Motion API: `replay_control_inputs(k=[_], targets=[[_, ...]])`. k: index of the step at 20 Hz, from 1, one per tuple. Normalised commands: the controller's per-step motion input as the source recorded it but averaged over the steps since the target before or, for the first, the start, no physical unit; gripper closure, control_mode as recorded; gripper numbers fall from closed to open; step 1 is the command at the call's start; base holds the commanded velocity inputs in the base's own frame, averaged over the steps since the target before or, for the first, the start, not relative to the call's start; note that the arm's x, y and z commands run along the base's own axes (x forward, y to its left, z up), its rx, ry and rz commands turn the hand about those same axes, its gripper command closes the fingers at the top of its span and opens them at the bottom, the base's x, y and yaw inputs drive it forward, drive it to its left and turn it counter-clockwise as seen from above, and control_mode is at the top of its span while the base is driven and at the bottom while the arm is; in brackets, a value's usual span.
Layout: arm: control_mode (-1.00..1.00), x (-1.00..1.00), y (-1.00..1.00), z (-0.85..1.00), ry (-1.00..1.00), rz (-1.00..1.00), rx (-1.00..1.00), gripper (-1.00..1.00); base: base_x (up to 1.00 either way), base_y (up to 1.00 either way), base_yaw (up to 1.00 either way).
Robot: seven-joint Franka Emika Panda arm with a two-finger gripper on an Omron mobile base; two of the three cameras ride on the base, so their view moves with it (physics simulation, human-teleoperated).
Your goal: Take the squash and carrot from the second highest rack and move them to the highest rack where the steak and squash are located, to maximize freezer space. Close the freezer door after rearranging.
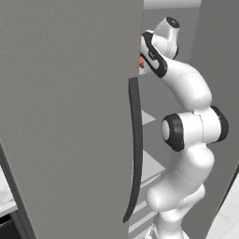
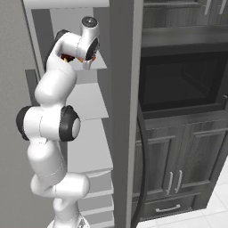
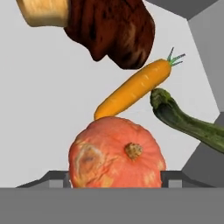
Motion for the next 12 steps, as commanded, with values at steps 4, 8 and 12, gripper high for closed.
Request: replay_control_inputs(k=[4, 8, 12], targets=[[-1.00, 0.02, 0.05, -0.21, 0.01, 0.00, -0.01, -1.00, 0.00, 0.00, 0.00], [-1.00, -0.09, 0.00, -0.13, -0.01, 0.00, 0.00, -1.00, 0.00, 0.00, 0.00], [-1.00, -0.44, 0.00, -0.03, -0.19, 0.00, 0.00, -1.00, 0.00, 0.00, 0.00]])
